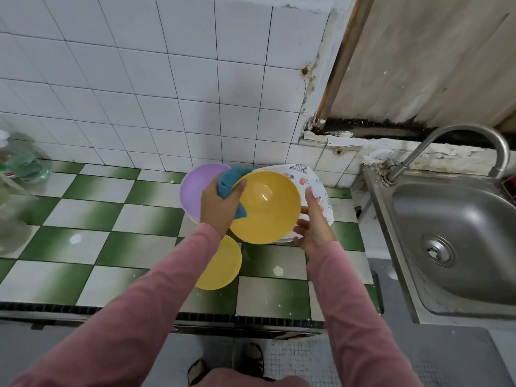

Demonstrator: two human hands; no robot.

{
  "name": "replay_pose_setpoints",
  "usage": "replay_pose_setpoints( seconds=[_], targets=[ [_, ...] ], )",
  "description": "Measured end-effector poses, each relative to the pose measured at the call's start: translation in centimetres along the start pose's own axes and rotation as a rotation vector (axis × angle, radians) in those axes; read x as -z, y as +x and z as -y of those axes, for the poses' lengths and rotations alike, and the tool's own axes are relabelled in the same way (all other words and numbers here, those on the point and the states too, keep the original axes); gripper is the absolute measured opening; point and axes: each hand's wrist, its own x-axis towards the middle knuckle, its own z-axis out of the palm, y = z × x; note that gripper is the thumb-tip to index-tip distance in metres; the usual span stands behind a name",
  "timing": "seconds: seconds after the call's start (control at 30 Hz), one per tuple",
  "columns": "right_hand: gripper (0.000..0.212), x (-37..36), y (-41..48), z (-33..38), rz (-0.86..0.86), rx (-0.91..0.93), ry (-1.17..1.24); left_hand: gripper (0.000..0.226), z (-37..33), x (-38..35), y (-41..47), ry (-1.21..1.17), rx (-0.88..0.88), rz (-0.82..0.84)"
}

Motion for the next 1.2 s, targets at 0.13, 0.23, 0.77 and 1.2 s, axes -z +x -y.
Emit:
replay_pose_setpoints(
  seconds=[0.13,0.23,0.77,1.2],
  targets=[
    [0.084,0.6,-0.4,-1.5,0.422,-0.198,0.336,0.025,0.5,-0.6,0.2,-0.299,0.300,0.079],
    [0.095,0.2,-0.4,-2.9,0.586,-0.276,0.542,0.034,1.3,-1.5,-0.4,-0.307,0.344,0.111],
    [0.096,1.3,1.3,-5.1,0.555,-0.251,0.588,0.050,3.7,-5.5,-4.5,0.196,-0.419,0.136],
    [0.088,-1.2,-0.5,-6.0,0.410,-0.135,0.571,0.055,1.7,-3.3,-3.7,1.004,-0.068,1.079]
  ],
)
